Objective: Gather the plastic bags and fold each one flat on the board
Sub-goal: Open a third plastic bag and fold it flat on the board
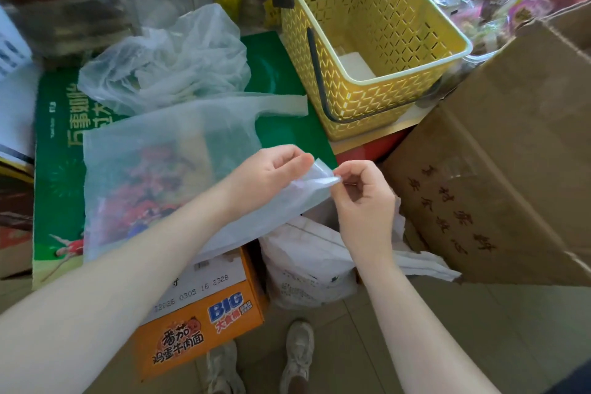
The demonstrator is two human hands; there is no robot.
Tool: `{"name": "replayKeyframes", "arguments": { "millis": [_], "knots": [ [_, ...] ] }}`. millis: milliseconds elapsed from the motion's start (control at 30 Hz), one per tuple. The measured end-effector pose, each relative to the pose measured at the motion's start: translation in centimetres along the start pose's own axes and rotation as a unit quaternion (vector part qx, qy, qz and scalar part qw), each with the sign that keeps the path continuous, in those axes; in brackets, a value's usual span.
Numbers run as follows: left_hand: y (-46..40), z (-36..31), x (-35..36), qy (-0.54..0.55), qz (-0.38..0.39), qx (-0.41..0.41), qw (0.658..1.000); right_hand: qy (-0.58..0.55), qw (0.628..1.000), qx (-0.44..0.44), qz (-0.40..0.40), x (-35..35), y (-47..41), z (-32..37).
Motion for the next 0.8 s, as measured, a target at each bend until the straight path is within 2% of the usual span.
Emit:
{"name": "replayKeyframes", "arguments": {
  "millis": [100, 233, 367, 433, 533, 567, 600, 633, 700, 733, 800],
  "knots": [
    [-0.6, -1.2, 0.0, 0.015, -0.046, 0.002, 0.999, 0.004, 1.000, -0.018, 0.018, 0.1, 0.1, 0.4],
    [-0.6, -1.1, -0.3, 0.027, -0.085, 0.008, 0.996, -0.114, 0.988, 0.063, 0.077, 0.4, 0.6, 0.0],
    [-0.4, -1.1, -0.4, -0.011, -0.107, 0.009, 0.994, -0.054, 0.995, 0.049, 0.074, 0.1, 0.4, 0.3],
    [-0.2, -1.4, -0.8, -0.051, -0.144, 0.027, 0.988, 0.009, 0.999, -0.026, 0.041, -0.5, 0.1, 1.3],
    [0.3, -1.5, -1.2, -0.087, -0.193, 0.043, 0.976, 0.117, 0.979, -0.166, 0.004, -0.5, 0.7, 3.1],
    [0.4, -1.5, -1.1, -0.096, -0.200, 0.045, 0.974, 0.112, 0.981, -0.160, -0.001, -0.5, 0.8, 2.7],
    [0.6, -1.6, -1.0, -0.105, -0.205, 0.051, 0.972, 0.081, 0.990, -0.119, -0.004, -0.7, 0.7, 2.0],
    [0.7, -1.8, -1.0, -0.118, -0.210, 0.062, 0.968, 0.023, 0.999, -0.044, -0.008, -0.7, 0.5, 1.1],
    [1.0, -2.1, -1.0, -0.160, -0.225, 0.088, 0.957, -0.070, 0.992, 0.108, 0.011, -0.1, 0.6, -1.2],
    [1.2, -2.3, -0.9, -0.186, -0.230, 0.101, 0.950, -0.064, 0.990, 0.122, 0.018, -0.1, 0.6, -1.3],
    [1.4, -2.4, -0.6, -0.230, -0.236, 0.115, 0.937, -0.014, 0.995, 0.095, 0.033, 0.0, 0.2, -0.6]
  ]
}}
Point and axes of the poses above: each hand's wrist, its own y-axis away from the middle knuckle, its own x-axis out of the palm, z = x × y, the point moved 9 cm from there along -y, towards the middle knuckle, and after that the axes turned 13 degrees about -y, right-handed, at the moved point
